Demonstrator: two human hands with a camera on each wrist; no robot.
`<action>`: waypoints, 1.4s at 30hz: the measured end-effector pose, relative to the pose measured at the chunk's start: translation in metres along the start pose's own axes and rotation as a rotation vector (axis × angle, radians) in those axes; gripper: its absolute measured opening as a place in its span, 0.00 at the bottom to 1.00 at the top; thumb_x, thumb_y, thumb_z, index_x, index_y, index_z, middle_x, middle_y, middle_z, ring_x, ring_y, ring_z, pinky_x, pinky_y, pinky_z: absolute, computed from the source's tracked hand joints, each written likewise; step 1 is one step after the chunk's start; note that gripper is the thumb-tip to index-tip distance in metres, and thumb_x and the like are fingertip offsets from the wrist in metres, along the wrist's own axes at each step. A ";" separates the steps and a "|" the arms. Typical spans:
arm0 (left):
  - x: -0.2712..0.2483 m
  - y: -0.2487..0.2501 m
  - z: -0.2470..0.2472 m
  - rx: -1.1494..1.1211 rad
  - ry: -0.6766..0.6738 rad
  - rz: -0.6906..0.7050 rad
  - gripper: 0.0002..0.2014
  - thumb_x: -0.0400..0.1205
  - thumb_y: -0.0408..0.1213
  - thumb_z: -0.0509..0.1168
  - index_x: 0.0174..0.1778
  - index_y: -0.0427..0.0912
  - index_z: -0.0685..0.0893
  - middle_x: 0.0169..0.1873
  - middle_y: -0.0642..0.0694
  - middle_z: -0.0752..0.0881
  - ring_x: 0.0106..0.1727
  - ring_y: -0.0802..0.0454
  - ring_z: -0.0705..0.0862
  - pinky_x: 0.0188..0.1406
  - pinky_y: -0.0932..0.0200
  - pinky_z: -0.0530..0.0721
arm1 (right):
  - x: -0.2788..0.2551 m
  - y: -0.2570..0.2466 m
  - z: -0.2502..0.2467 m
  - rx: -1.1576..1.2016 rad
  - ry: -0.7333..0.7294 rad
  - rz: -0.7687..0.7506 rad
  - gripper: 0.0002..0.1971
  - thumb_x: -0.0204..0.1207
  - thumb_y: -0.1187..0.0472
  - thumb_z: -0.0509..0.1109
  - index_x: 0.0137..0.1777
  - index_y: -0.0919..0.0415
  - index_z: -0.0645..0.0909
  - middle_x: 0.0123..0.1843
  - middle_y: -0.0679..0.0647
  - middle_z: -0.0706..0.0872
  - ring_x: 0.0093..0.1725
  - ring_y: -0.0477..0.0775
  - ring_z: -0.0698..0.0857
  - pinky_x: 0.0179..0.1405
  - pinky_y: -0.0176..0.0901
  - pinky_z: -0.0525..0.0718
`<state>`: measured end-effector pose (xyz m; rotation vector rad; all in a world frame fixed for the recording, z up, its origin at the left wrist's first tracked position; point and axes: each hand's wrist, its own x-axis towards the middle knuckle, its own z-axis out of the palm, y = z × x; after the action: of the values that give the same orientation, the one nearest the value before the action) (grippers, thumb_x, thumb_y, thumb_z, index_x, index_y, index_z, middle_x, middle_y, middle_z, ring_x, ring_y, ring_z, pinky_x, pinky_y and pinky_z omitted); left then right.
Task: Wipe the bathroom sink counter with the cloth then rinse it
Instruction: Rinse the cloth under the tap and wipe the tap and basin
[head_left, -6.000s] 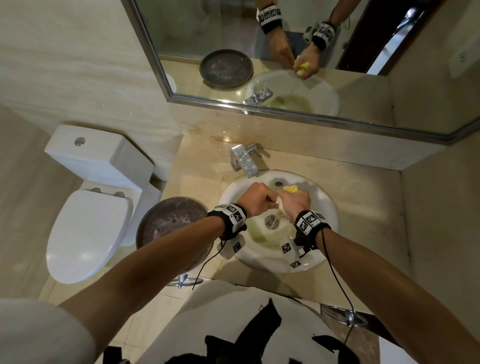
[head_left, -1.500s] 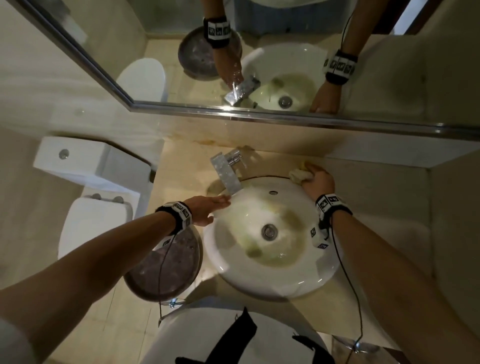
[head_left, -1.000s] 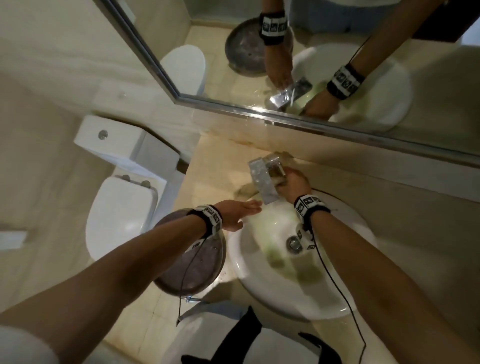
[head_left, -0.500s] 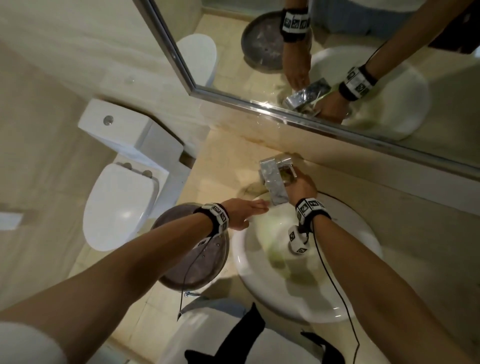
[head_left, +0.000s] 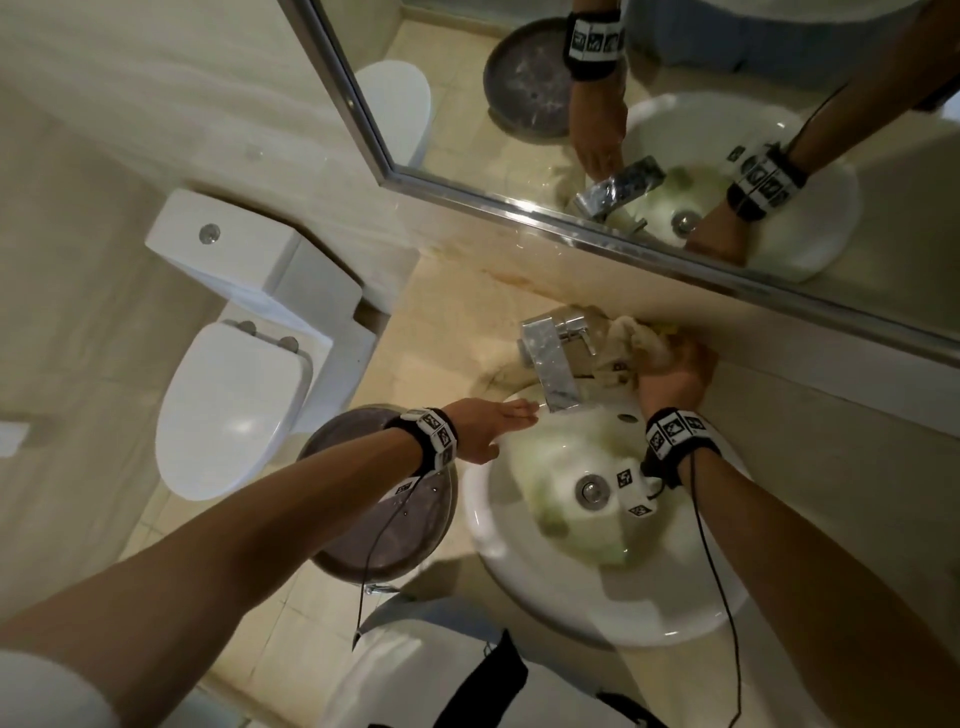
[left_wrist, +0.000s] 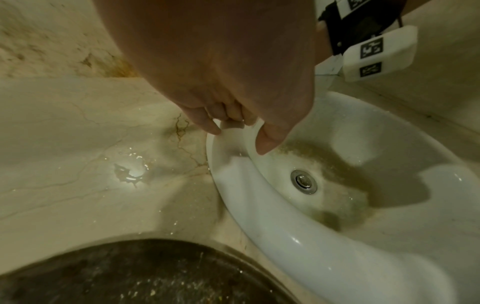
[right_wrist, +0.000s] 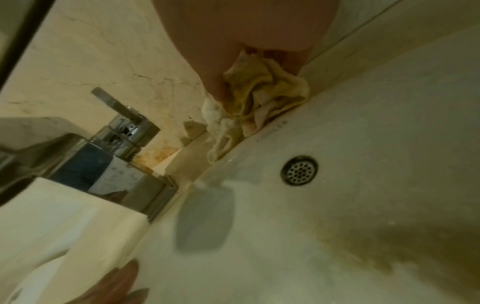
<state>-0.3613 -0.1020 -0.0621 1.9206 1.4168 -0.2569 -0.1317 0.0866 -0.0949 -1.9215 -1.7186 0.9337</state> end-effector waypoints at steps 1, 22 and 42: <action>0.000 -0.001 0.000 -0.004 0.004 0.007 0.39 0.80 0.34 0.63 0.88 0.48 0.55 0.87 0.53 0.50 0.87 0.59 0.50 0.73 0.57 0.72 | 0.000 -0.001 0.004 0.054 -0.018 0.004 0.25 0.70 0.56 0.77 0.67 0.59 0.81 0.66 0.60 0.83 0.62 0.62 0.83 0.58 0.45 0.81; -0.007 -0.031 -0.035 -0.071 0.272 -0.127 0.28 0.82 0.31 0.60 0.79 0.53 0.73 0.78 0.52 0.75 0.72 0.49 0.78 0.68 0.47 0.82 | 0.008 -0.057 -0.007 -0.005 -0.598 -0.117 0.28 0.77 0.76 0.66 0.73 0.51 0.81 0.66 0.51 0.83 0.64 0.55 0.81 0.65 0.46 0.80; 0.071 -0.075 -0.115 0.096 0.314 0.070 0.34 0.84 0.23 0.56 0.85 0.51 0.63 0.84 0.50 0.65 0.84 0.49 0.63 0.83 0.51 0.64 | 0.024 -0.075 0.002 0.477 -0.879 0.304 0.28 0.92 0.47 0.41 0.82 0.59 0.68 0.79 0.55 0.76 0.77 0.54 0.76 0.81 0.47 0.67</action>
<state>-0.4303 0.0352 -0.0508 2.1559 1.5565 0.0122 -0.1861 0.1220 -0.0503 -1.5451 -1.3629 2.3126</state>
